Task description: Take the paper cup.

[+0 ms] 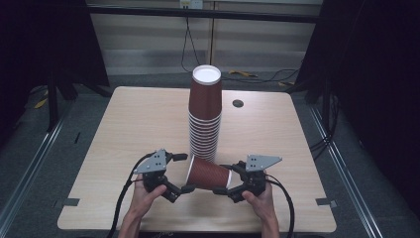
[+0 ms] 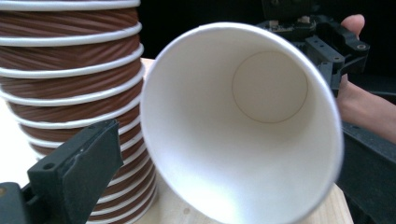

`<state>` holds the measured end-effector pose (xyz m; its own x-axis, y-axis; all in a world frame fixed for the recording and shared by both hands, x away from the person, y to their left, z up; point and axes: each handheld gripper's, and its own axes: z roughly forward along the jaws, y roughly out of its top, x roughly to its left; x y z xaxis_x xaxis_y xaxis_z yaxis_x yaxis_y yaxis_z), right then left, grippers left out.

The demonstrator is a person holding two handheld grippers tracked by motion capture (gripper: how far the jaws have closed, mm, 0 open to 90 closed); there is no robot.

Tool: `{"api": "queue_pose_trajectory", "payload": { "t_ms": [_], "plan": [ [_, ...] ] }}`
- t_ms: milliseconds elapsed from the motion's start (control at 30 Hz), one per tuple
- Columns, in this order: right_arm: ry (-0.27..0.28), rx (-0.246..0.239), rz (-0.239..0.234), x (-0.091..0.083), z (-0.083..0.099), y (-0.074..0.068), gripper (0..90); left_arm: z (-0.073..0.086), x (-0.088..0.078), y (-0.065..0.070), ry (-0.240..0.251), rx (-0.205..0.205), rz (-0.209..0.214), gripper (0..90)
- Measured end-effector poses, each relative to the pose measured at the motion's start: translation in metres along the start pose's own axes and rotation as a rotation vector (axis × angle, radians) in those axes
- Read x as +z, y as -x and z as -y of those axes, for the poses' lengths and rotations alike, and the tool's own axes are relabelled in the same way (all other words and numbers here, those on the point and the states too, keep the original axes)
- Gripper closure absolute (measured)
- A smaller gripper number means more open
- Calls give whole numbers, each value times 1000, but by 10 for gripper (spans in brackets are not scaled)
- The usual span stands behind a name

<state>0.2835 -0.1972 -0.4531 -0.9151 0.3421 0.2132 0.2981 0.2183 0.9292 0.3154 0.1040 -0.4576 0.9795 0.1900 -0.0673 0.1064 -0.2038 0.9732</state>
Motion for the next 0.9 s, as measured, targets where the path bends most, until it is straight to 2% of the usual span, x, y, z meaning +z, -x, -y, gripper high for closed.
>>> {"api": "queue_pose_trajectory", "payload": {
  "t_ms": [167,233,367,633,733,900],
  "plan": [
    [-9,-7,-4,1,0,0,227,0,5,0,-15,14,19,0],
    [-18,-11,-3,2,-1,-1,227,-1,7,-1,-20,16,44,0],
    [-22,-17,-12,3,-1,-2,227,-5,9,-2,-39,39,64,0],
    [-26,-26,-23,3,-2,-3,227,-6,11,-4,-31,38,107,0],
    [-38,-30,-29,5,-2,-3,227,-6,13,-1,-38,46,109,0],
    [-44,-34,-49,7,-2,-4,226,-4,17,1,-43,36,132,0]
  ]
}}
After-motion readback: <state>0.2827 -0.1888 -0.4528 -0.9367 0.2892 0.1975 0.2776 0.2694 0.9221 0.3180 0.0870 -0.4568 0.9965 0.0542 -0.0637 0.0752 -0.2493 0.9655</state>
